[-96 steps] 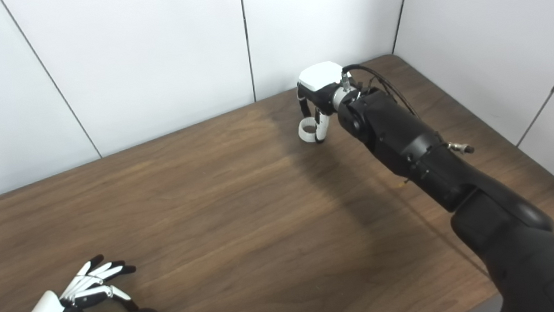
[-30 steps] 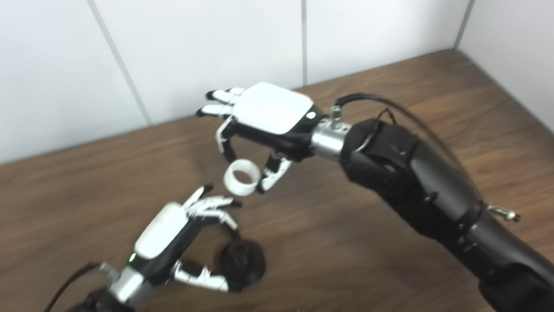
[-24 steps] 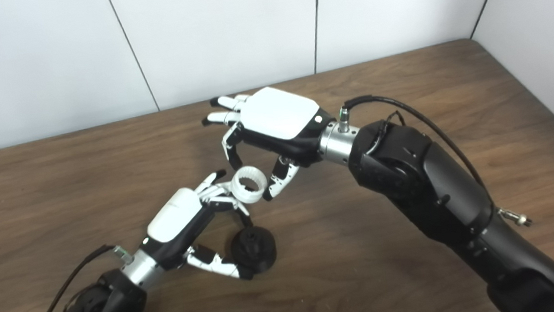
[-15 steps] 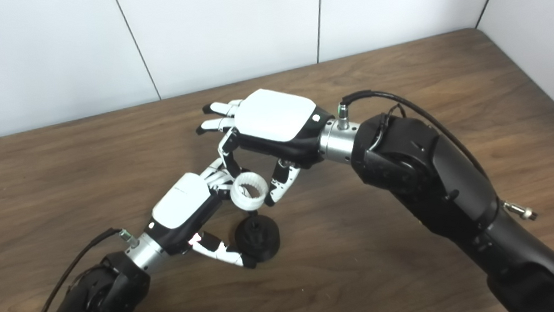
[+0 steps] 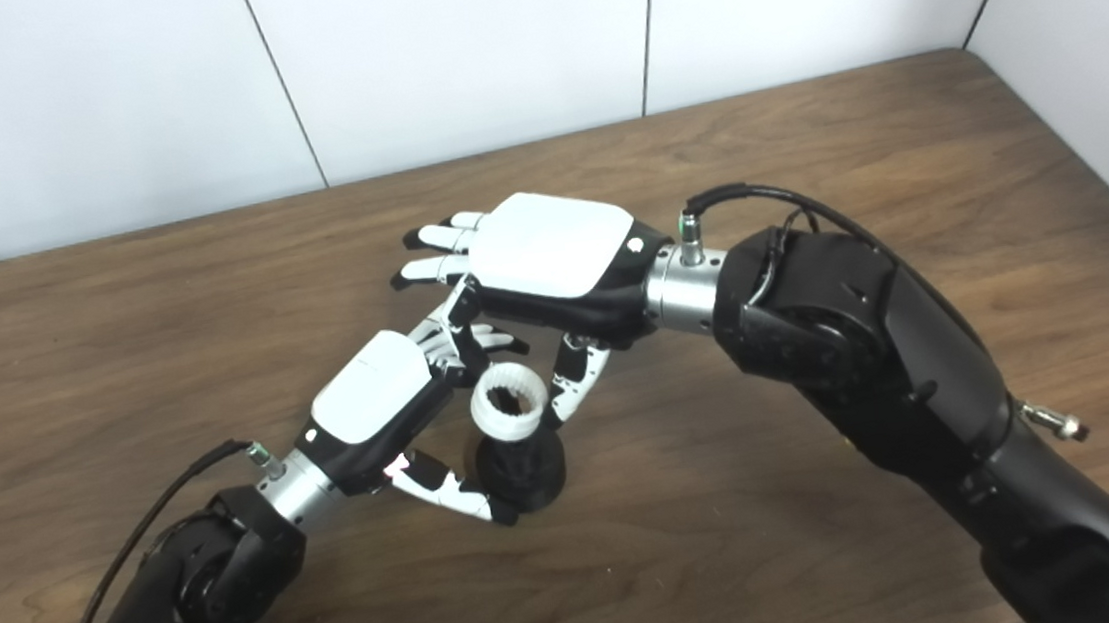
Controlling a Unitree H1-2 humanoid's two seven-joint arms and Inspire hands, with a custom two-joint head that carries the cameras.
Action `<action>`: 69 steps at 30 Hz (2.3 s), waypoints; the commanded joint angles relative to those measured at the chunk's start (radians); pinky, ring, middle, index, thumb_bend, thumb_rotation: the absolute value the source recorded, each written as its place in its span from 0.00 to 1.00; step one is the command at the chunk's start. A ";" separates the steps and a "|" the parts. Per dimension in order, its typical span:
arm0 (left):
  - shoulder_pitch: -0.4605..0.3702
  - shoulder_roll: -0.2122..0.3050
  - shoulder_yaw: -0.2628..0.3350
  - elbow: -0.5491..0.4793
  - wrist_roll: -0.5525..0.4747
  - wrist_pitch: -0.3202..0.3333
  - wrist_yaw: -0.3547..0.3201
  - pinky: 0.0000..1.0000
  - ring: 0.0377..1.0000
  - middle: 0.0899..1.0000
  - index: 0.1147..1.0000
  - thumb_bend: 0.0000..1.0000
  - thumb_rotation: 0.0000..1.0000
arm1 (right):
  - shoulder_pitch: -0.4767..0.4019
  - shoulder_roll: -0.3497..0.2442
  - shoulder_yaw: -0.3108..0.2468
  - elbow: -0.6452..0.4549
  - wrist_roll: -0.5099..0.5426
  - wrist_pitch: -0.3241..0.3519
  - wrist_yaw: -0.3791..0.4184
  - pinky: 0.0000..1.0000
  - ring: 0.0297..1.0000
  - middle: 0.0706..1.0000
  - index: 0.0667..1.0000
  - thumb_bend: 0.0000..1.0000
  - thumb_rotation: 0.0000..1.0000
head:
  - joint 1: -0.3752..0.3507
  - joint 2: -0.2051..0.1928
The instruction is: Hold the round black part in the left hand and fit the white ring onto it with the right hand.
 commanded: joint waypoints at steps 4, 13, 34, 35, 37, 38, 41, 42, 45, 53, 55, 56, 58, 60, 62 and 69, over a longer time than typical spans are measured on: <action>-0.005 0.020 0.002 -0.006 0.026 0.003 -0.016 1.00 0.85 0.81 0.41 0.52 0.05 | -0.020 -0.005 -0.004 -0.040 0.008 0.019 0.036 1.00 1.00 0.95 0.44 0.52 0.13 | -0.004 0.003; 0.003 0.019 0.004 -0.021 0.017 0.011 -0.029 1.00 0.85 0.82 0.41 0.52 0.05 | -0.027 -0.009 0.015 -0.034 -0.010 0.008 0.074 1.00 1.00 0.95 0.44 0.52 0.13 | -0.008 0.006; 0.011 0.002 -0.001 -0.031 0.013 0.028 -0.033 1.00 0.86 0.81 0.41 0.52 0.05 | -0.027 -0.012 0.017 -0.038 -0.015 -0.016 0.093 1.00 1.00 0.95 0.44 0.52 0.13 | 0.014 0.004; 0.011 0.000 -0.001 -0.031 0.014 0.028 -0.032 1.00 0.86 0.81 0.41 0.52 0.05 | -0.025 -0.012 0.017 -0.037 -0.015 -0.018 0.091 1.00 1.00 0.95 0.44 0.52 0.13 | 0.018 0.003; 0.013 -0.001 -0.002 -0.029 0.014 0.028 -0.030 1.00 0.86 0.81 0.41 0.52 0.05 | -0.021 -0.011 0.015 -0.035 -0.017 -0.026 0.084 1.00 1.00 0.95 0.44 0.52 0.13 | 0.022 0.001; 0.014 -0.002 -0.003 -0.029 0.015 0.028 -0.030 1.00 0.86 0.81 0.41 0.52 0.05 | -0.017 -0.010 0.015 -0.032 -0.019 -0.033 0.077 1.00 1.00 0.95 0.44 0.52 0.13 | 0.023 0.001; 0.014 -0.002 -0.004 -0.026 0.017 0.024 -0.027 1.00 0.86 0.81 0.41 0.51 0.05 | -0.009 -0.004 0.011 -0.026 -0.025 -0.049 0.063 0.99 1.00 0.95 0.44 0.52 0.13 | 0.024 -0.001; 0.013 -0.001 -0.004 -0.024 0.016 0.021 -0.025 1.00 0.85 0.81 0.41 0.51 0.05 | -0.007 -0.002 0.010 -0.024 -0.027 -0.052 0.059 0.99 1.00 0.95 0.44 0.52 0.13 | 0.024 -0.001; 0.012 -0.001 -0.005 -0.014 0.017 0.012 -0.017 1.00 0.85 0.81 0.41 0.51 0.05 | -0.003 0.004 0.009 -0.020 -0.046 -0.066 0.042 0.99 1.00 0.95 0.44 0.52 0.13 | 0.022 -0.004; 0.015 -0.009 -0.007 -0.011 0.026 0.013 -0.010 1.00 0.86 0.82 0.41 0.51 0.05 | 0.016 0.019 0.001 -0.023 -0.103 -0.087 0.008 1.00 1.00 0.94 0.44 0.52 0.13 | 0.032 -0.009; 0.016 -0.011 -0.007 -0.012 0.026 0.015 -0.012 1.00 0.85 0.81 0.41 0.51 0.05 | 0.022 0.022 0.003 -0.020 -0.120 -0.097 -0.006 1.00 1.00 0.94 0.44 0.52 0.13 | 0.032 -0.011; 0.017 -0.011 -0.007 -0.012 0.025 0.016 -0.013 1.00 0.85 0.81 0.41 0.51 0.05 | 0.026 0.024 0.004 -0.018 -0.129 -0.103 -0.014 1.00 1.00 0.94 0.44 0.52 0.13 | 0.033 -0.013; 0.018 -0.011 -0.007 -0.014 0.027 0.018 -0.014 1.00 0.85 0.81 0.41 0.51 0.05 | 0.034 0.028 0.003 -0.014 -0.145 -0.119 -0.031 1.00 1.00 0.93 0.44 0.52 0.13 | 0.035 -0.016; 0.019 -0.011 -0.007 -0.010 0.028 0.014 -0.011 1.00 0.85 0.81 0.41 0.51 0.05 | 0.041 0.032 -0.001 -0.014 -0.156 -0.128 -0.040 1.00 1.00 0.93 0.44 0.52 0.13 | 0.037 -0.019; 0.019 -0.013 -0.008 -0.006 0.026 0.011 -0.008 1.00 0.85 0.82 0.41 0.51 0.05 | 0.045 0.035 -0.005 -0.015 -0.164 -0.132 -0.051 1.00 1.00 0.93 0.44 0.52 0.13 | 0.039 -0.019; 0.019 -0.015 -0.008 -0.009 0.021 0.021 -0.019 1.00 0.85 0.82 0.41 0.51 0.05 | 0.049 0.037 -0.010 -0.009 -0.170 -0.146 -0.082 1.00 1.00 0.93 0.44 0.52 0.13 | 0.039 -0.020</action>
